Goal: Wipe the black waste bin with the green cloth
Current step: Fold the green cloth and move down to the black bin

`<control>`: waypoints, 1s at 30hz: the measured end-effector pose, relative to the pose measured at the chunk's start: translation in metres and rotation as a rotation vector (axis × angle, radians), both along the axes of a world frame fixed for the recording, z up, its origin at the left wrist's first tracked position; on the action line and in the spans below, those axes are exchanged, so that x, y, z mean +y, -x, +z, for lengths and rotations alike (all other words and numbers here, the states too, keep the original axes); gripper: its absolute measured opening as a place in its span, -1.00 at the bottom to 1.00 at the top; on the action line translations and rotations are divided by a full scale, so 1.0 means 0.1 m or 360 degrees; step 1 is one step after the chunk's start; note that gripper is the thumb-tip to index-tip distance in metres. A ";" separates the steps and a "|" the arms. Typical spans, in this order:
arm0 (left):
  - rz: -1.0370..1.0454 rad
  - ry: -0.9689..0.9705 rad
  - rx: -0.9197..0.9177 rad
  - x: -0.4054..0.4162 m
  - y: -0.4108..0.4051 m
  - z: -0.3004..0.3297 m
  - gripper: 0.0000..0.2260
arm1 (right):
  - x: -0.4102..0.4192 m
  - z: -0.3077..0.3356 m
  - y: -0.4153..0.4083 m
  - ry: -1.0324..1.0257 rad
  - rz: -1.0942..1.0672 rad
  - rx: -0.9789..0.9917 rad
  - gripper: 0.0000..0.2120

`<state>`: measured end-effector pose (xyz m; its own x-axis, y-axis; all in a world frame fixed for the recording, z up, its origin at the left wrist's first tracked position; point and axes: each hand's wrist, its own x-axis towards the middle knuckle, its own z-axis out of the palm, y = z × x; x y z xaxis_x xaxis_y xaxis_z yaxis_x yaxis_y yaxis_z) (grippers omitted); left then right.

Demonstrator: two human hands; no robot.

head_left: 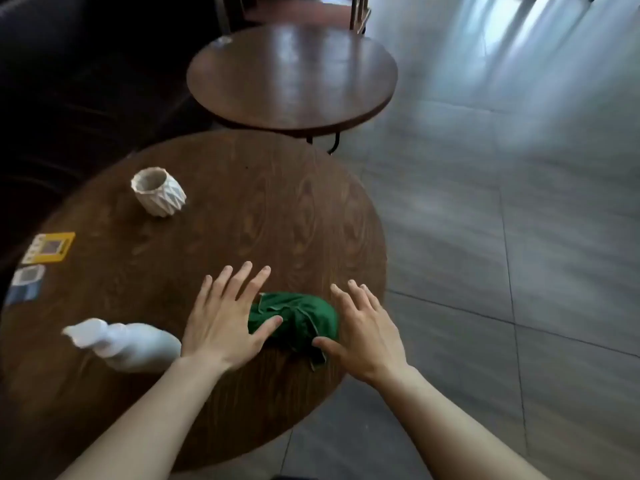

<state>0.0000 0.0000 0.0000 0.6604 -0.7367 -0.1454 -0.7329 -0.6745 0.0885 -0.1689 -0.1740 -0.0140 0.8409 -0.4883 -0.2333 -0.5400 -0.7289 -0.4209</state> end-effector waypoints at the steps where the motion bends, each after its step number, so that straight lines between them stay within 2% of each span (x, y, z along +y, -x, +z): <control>1: -0.0024 -0.0040 0.0044 0.00 -0.01 -0.09 -0.26 | 0.02 -0.10 -0.04 -0.0053 -0.0008 -0.0012 -0.05; 6: -0.0201 -0.0050 0.0112 -0.01 -0.07 -0.63 -0.21 | 0.21 -0.54 -0.22 -0.0104 0.0003 -0.0093 0.00; 12: -0.0416 -0.0032 0.0266 -0.13 -0.23 -0.87 -0.13 | 0.26 -0.78 -0.34 -0.0115 0.0050 -0.0116 0.02; 18: -0.0384 0.0010 0.0351 -0.10 -0.15 -0.93 -0.30 | 0.28 -0.78 -0.30 -0.0045 0.0064 -0.0106 -0.17; 24: -0.0274 0.0116 0.0229 -0.02 -0.02 -0.73 -0.49 | 0.32 -0.64 -0.29 0.0087 0.0139 -0.0117 -0.41; 30: -0.0320 0.0191 0.0127 0.09 0.06 -0.40 -0.64 | 0.48 -0.32 -0.25 0.0174 0.0177 -0.0154 -0.49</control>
<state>-0.0064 0.0088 -0.0401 0.4889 -0.8672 -0.0949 -0.8387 -0.4972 0.2224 -0.1438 -0.1262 -0.0460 0.9072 -0.4089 -0.0991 -0.4141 -0.8263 -0.3818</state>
